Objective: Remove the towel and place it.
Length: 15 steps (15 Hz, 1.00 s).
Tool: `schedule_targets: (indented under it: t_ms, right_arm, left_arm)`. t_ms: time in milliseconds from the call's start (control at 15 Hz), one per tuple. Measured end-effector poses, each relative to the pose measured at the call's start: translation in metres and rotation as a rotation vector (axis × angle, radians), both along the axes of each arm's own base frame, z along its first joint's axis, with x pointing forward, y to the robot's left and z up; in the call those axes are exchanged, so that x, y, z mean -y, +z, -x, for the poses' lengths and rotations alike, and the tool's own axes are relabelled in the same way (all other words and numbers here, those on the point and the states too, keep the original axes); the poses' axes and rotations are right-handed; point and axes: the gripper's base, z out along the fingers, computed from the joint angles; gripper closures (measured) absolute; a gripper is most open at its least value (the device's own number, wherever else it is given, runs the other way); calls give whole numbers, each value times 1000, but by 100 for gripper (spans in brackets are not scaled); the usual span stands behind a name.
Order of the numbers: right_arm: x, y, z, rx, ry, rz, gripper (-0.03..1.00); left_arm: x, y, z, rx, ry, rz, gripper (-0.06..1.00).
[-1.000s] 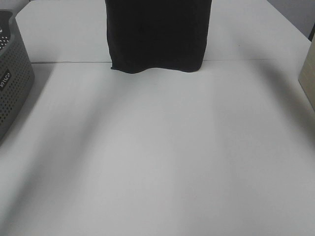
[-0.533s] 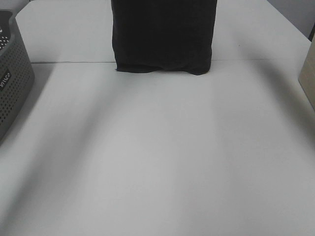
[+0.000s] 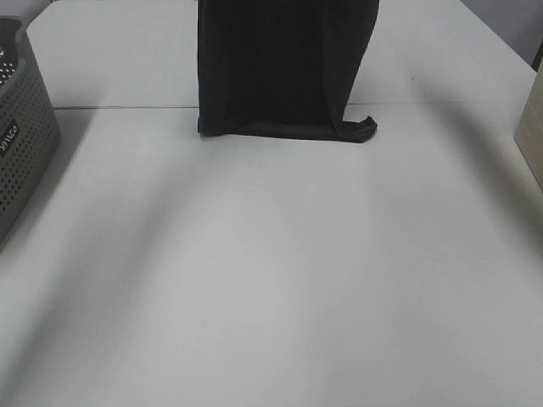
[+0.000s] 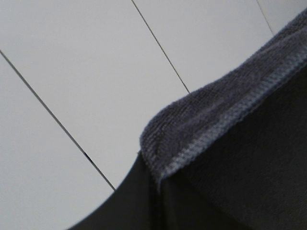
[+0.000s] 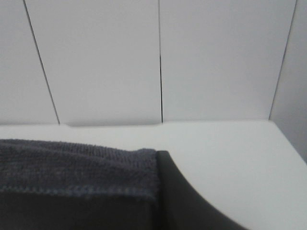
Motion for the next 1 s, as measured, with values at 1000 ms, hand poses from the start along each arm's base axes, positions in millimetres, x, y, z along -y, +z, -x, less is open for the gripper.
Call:
schedule_targets:
  t_ms: [1000]
  right_arm:
    - [3, 31, 108, -674, 287, 99, 96]
  left_arm:
    - [-19, 38, 100, -860, -39, -26, 94]
